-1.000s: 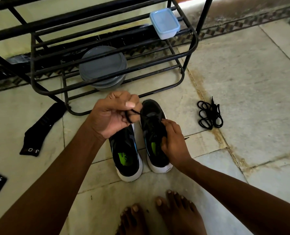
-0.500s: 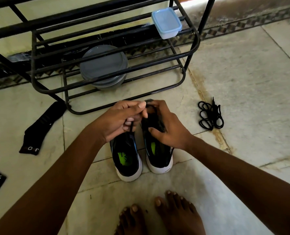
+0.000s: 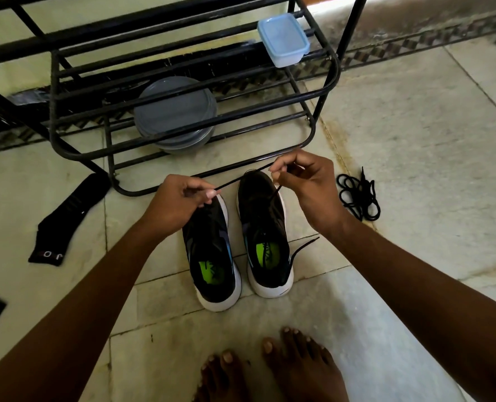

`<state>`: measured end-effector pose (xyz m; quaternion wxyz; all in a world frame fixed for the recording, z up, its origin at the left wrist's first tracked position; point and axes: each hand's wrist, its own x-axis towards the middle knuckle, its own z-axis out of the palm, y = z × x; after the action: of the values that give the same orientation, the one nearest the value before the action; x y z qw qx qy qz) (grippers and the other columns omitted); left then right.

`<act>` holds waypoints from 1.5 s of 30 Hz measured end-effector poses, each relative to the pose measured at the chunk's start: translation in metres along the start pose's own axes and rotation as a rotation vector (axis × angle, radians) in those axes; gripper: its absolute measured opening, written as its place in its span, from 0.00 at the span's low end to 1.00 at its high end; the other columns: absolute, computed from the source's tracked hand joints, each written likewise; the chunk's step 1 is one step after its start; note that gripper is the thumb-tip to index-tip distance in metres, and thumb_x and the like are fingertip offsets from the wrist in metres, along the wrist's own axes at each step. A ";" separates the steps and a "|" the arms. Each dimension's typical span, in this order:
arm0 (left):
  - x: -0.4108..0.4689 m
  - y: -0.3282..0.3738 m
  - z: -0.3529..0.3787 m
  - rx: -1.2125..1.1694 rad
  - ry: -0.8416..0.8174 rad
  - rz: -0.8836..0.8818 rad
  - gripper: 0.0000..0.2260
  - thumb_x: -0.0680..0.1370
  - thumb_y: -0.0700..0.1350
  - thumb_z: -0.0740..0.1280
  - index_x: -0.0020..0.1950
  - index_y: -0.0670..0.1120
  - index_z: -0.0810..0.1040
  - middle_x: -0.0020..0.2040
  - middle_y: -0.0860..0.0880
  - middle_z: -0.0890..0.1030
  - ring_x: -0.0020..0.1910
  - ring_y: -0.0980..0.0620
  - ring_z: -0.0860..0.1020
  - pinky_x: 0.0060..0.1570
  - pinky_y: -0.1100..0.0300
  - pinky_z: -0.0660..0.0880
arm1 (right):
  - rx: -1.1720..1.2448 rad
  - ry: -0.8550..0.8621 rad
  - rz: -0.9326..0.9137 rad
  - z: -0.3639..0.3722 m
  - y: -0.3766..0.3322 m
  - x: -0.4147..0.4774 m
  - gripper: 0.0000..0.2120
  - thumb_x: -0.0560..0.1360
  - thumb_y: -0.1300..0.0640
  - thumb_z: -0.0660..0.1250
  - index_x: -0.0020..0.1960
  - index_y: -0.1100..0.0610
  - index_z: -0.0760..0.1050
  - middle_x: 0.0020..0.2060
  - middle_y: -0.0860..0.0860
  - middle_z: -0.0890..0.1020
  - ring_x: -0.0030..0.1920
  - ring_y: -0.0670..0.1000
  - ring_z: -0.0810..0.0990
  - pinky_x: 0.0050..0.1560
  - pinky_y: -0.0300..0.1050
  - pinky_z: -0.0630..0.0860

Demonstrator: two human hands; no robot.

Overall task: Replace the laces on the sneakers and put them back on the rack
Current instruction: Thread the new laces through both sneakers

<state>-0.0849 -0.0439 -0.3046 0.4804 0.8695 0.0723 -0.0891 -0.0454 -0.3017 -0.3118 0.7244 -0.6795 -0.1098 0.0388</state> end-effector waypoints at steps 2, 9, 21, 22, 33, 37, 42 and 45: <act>0.003 -0.007 -0.005 0.119 0.033 0.008 0.05 0.79 0.43 0.72 0.53 0.49 0.87 0.42 0.53 0.86 0.40 0.61 0.82 0.43 0.65 0.76 | -0.015 0.054 0.001 -0.002 0.006 -0.001 0.05 0.73 0.71 0.71 0.46 0.64 0.84 0.38 0.49 0.80 0.43 0.52 0.78 0.48 0.53 0.77; 0.003 -0.013 -0.006 0.313 0.234 -0.012 0.04 0.79 0.44 0.72 0.46 0.48 0.86 0.36 0.54 0.82 0.36 0.59 0.79 0.36 0.71 0.69 | -0.241 0.126 -0.051 0.002 0.020 0.001 0.06 0.76 0.67 0.72 0.50 0.59 0.84 0.45 0.51 0.79 0.47 0.50 0.81 0.48 0.45 0.79; 0.000 0.006 0.055 -0.106 0.266 -0.138 0.06 0.79 0.43 0.73 0.42 0.49 0.85 0.31 0.50 0.83 0.27 0.56 0.79 0.31 0.63 0.74 | -0.723 -0.305 0.183 -0.003 0.023 -0.026 0.31 0.66 0.48 0.81 0.66 0.42 0.72 0.73 0.50 0.57 0.74 0.59 0.55 0.70 0.55 0.63; 0.001 0.005 0.059 -0.109 0.251 -0.122 0.07 0.79 0.43 0.72 0.41 0.50 0.85 0.31 0.49 0.83 0.29 0.54 0.80 0.32 0.60 0.76 | -0.750 -0.365 0.177 -0.004 0.026 -0.031 0.30 0.66 0.49 0.80 0.64 0.42 0.73 0.73 0.50 0.56 0.74 0.60 0.54 0.70 0.56 0.62; -0.003 0.008 0.082 -0.296 0.168 -0.128 0.09 0.76 0.31 0.73 0.44 0.45 0.83 0.37 0.44 0.83 0.36 0.48 0.86 0.42 0.55 0.84 | -0.963 -0.286 -0.032 0.004 0.051 -0.040 0.21 0.65 0.40 0.74 0.53 0.50 0.85 0.71 0.57 0.67 0.70 0.60 0.58 0.61 0.62 0.74; -0.005 0.010 0.084 -0.319 0.162 -0.157 0.08 0.74 0.28 0.74 0.49 0.38 0.83 0.41 0.40 0.84 0.39 0.49 0.86 0.41 0.62 0.83 | -0.967 -0.303 0.024 0.002 0.054 -0.041 0.24 0.67 0.38 0.74 0.59 0.48 0.84 0.73 0.56 0.65 0.71 0.59 0.55 0.64 0.61 0.70; -0.007 0.003 0.088 -0.210 0.207 -0.121 0.07 0.73 0.32 0.77 0.46 0.42 0.85 0.39 0.42 0.85 0.38 0.49 0.86 0.41 0.58 0.84 | -0.969 -0.318 0.075 0.003 0.056 -0.043 0.27 0.67 0.36 0.72 0.62 0.46 0.81 0.72 0.55 0.65 0.71 0.62 0.56 0.65 0.60 0.69; -0.008 0.000 0.092 -0.132 0.216 -0.102 0.06 0.73 0.35 0.78 0.47 0.42 0.85 0.38 0.46 0.85 0.37 0.52 0.86 0.42 0.56 0.84 | -0.957 -0.316 0.097 0.004 0.057 -0.043 0.27 0.67 0.36 0.72 0.62 0.46 0.80 0.72 0.54 0.64 0.71 0.61 0.56 0.66 0.59 0.68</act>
<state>-0.1009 -0.1224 -0.3504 0.5209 0.8357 0.1735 -0.0144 -0.0826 -0.3028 -0.3724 0.3037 -0.9254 -0.1921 0.1202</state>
